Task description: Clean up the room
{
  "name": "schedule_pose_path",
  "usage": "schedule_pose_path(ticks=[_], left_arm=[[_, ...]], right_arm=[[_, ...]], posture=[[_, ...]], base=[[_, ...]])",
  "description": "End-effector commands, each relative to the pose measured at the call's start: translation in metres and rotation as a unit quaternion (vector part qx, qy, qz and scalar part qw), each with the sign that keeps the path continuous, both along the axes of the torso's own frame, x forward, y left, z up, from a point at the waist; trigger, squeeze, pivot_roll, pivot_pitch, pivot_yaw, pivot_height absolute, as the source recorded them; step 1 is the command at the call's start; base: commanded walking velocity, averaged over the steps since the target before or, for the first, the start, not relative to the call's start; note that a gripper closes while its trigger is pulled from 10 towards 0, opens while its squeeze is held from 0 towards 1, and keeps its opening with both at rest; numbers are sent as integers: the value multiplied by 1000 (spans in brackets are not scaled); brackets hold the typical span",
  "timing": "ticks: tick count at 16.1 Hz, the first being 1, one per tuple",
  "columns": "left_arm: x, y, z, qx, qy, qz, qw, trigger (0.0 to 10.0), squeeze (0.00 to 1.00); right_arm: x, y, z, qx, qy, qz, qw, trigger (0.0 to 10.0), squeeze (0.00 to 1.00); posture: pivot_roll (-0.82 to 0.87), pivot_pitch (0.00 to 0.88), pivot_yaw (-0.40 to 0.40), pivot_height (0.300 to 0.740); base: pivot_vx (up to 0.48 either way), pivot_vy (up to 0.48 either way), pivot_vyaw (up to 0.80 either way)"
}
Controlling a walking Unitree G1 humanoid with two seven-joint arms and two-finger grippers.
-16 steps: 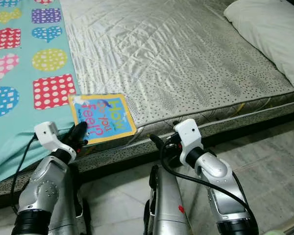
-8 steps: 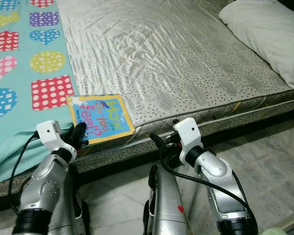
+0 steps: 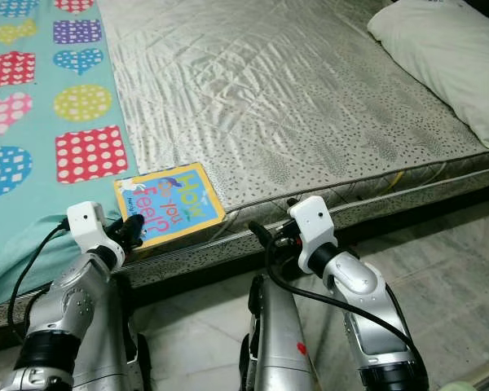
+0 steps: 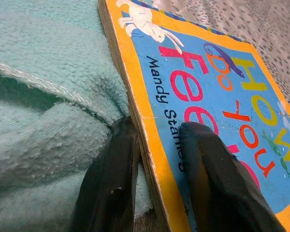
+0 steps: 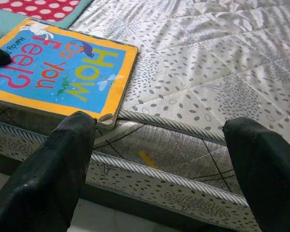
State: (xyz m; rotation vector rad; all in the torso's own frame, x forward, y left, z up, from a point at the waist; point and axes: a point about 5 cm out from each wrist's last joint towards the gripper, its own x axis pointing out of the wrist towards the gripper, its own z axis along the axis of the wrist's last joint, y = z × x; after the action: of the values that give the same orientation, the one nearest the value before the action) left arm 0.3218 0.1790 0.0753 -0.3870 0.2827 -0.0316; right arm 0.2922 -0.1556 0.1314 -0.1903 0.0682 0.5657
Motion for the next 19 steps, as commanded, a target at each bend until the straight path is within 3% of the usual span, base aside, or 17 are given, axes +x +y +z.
schedule_pose_path(ticks=[1, 5, 10, 11, 12, 15, 19], left_arm=[[-8, -2, -22, 14, 52, -13, 998, 10000, 0], [-1, -15, -20, 8, 48, -43, 998, 10000, 0], [8, -39, -9, -29, 13, -86, 996, 10000, 0], [8, -42, -8, -34, 10, -95, 995, 3333, 0], [7, -47, -8, -49, 6, -104, 993, 0, 0], [6, -53, -8, -68, 2, -116, 991, 0, 0], [8, -45, -4, -102, -16, -73, 992, 0, 0]], right_arm=[[0, -2, -4, -3, 6, -5, 1000, 10000, 0], [2, -2, -3, -4, 3, -8, 1000, 10000, 0], [5, -3, -2, -7, -4, -16, 1000, 10000, 0], [5, -4, -2, -7, -6, -18, 1000, 10000, 0], [6, -4, -1, -7, -7, -19, 1000, 10000, 0], [7, -3, -1, -7, -12, -23, 1000, 10000, 0], [8, -5, 0, -7, -16, -29, 999, 10000, 0]], posture=[[-140, 183, -103, 508], [-142, 183, -102, 508], [-142, 177, -104, 508], [-142, 177, -104, 508], [-142, 177, -104, 508], [-143, 176, -100, 508], [-142, 174, -99, 508]], base=[[0, 0, 0], [0, 0, 0], [0, 0, 0], [0, 0, 0], [0, 0, 0], [0, 0, 0], [0, 0, 0]])
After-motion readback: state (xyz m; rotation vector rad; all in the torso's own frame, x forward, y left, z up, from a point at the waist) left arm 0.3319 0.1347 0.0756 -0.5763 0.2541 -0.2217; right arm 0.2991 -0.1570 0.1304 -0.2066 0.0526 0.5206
